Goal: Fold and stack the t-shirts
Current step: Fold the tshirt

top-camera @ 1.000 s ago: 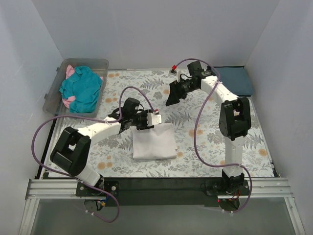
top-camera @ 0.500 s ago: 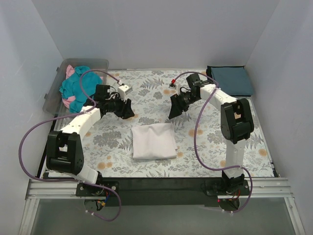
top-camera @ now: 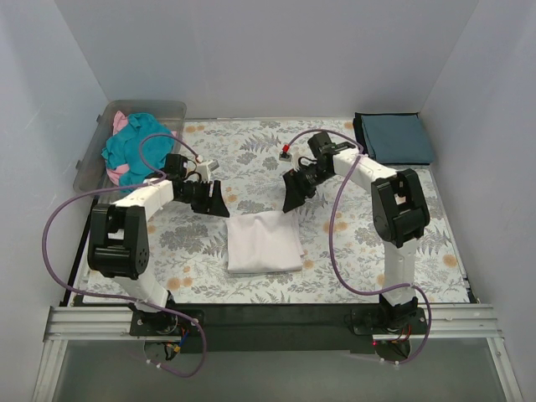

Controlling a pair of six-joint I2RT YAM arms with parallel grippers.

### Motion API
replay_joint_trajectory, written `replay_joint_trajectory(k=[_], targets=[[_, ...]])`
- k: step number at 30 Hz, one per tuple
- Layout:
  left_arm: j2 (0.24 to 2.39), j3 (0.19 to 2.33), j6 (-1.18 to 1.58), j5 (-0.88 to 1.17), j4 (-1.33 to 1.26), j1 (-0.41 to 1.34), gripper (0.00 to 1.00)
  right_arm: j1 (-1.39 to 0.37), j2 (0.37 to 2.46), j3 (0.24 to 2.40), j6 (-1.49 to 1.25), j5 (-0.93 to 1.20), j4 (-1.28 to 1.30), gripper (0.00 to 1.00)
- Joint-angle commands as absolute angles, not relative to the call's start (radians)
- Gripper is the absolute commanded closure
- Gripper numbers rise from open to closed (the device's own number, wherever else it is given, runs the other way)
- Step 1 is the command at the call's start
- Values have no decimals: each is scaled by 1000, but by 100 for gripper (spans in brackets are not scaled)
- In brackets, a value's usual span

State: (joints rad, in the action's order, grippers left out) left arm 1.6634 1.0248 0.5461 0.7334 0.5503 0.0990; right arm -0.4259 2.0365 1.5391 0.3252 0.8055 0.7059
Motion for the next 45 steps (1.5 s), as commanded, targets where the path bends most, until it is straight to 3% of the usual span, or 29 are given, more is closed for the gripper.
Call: replay_joint_trajectory(k=[1, 14, 18, 26, 30, 33, 38, 45], targets=[[1687, 1031, 581, 788, 568, 95, 50, -428, 2045, 1523, 347, 799, 703, 31], [1733, 1009, 621, 804, 523, 95, 50, -445, 2057, 1489, 357, 805, 699, 32], [1747, 1011, 632, 813, 511, 95, 54, -446, 2071, 1491, 362, 810, 696, 44], [1743, 1022, 652, 831, 494, 97, 76, -445, 2023, 1479, 354, 819, 698, 69], [1738, 1020, 669, 827, 494, 97, 79, -446, 2013, 1482, 351, 818, 701, 86], [1727, 1011, 663, 812, 494, 97, 73, -446, 2013, 1486, 350, 816, 701, 97], [1740, 1008, 666, 763, 497, 97, 69, -445, 2003, 1479, 342, 825, 703, 99], [1749, 1029, 678, 767, 495, 97, 80, -446, 1973, 1468, 339, 825, 704, 99]])
